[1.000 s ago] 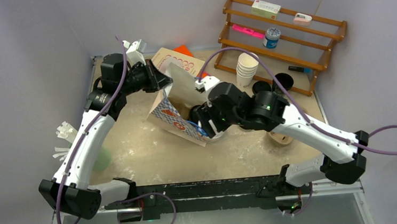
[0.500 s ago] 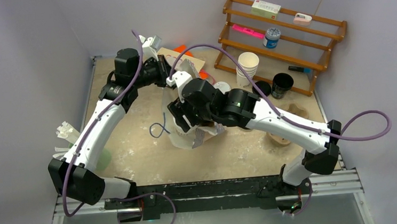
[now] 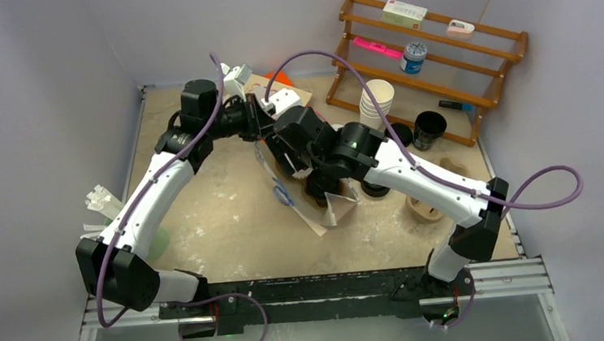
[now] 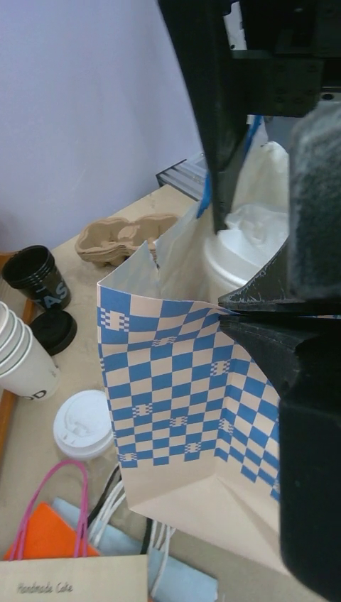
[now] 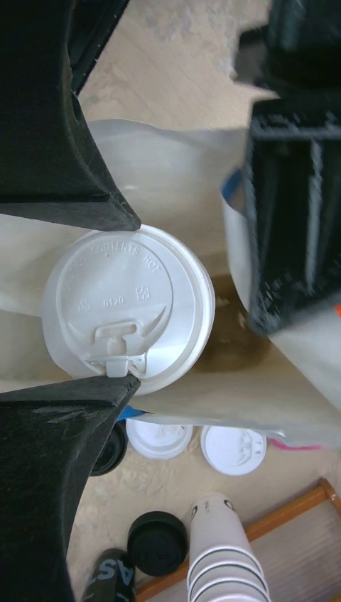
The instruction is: Pack the takeout coffee
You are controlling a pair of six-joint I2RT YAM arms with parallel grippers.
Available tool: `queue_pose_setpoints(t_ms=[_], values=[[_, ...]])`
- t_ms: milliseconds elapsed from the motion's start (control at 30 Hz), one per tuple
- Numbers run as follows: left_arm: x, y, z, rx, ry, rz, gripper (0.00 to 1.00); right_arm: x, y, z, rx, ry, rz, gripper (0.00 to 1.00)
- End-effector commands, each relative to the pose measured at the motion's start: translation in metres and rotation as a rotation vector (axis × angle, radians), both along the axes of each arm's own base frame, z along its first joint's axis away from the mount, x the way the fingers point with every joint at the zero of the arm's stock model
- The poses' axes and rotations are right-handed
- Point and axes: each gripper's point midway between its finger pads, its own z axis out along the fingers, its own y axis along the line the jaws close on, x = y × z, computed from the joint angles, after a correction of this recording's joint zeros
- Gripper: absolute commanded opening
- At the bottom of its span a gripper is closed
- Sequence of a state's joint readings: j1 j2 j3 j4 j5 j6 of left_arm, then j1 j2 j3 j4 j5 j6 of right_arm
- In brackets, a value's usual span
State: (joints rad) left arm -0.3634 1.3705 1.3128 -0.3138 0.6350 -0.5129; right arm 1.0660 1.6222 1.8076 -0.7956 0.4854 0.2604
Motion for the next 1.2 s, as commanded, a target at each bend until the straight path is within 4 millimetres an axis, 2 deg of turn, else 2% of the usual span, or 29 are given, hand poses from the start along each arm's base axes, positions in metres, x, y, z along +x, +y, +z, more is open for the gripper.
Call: queue_pose_setpoints(t_ms=[0,133,267,367,600,800,1000,1167], values=[[-0.019,-0.005,-0.005,-0.005,0.054,-0.066,0.0,0.017,-0.012,0.014,0.018,-0.066,-0.053,0.54],[-0.027,-0.002,-0.012,0.029,0.095,-0.082,0.0,0.029,-0.001,0.008,0.052,-0.068,-0.028,0.54],[-0.033,0.003,-0.024,0.069,0.115,-0.086,0.0,0.024,0.005,-0.012,0.06,-0.034,-0.001,0.54],[-0.03,0.005,-0.03,0.087,0.115,-0.071,0.0,0.019,0.007,-0.026,0.075,-0.009,0.02,0.54],[-0.006,0.005,-0.029,0.114,0.079,-0.015,0.0,0.015,0.012,-0.049,0.105,0.019,0.039,0.54],[0.017,0.007,-0.032,0.157,0.038,0.03,0.0,0.017,0.011,-0.058,0.124,0.016,0.054,0.53],[0.045,-0.01,-0.027,0.121,-0.008,-0.004,0.0,0.024,0.018,-0.053,0.14,-0.017,0.072,0.53],[0.058,-0.029,-0.023,0.084,-0.032,-0.049,0.0,0.033,0.017,-0.054,0.118,-0.049,0.059,0.53]])
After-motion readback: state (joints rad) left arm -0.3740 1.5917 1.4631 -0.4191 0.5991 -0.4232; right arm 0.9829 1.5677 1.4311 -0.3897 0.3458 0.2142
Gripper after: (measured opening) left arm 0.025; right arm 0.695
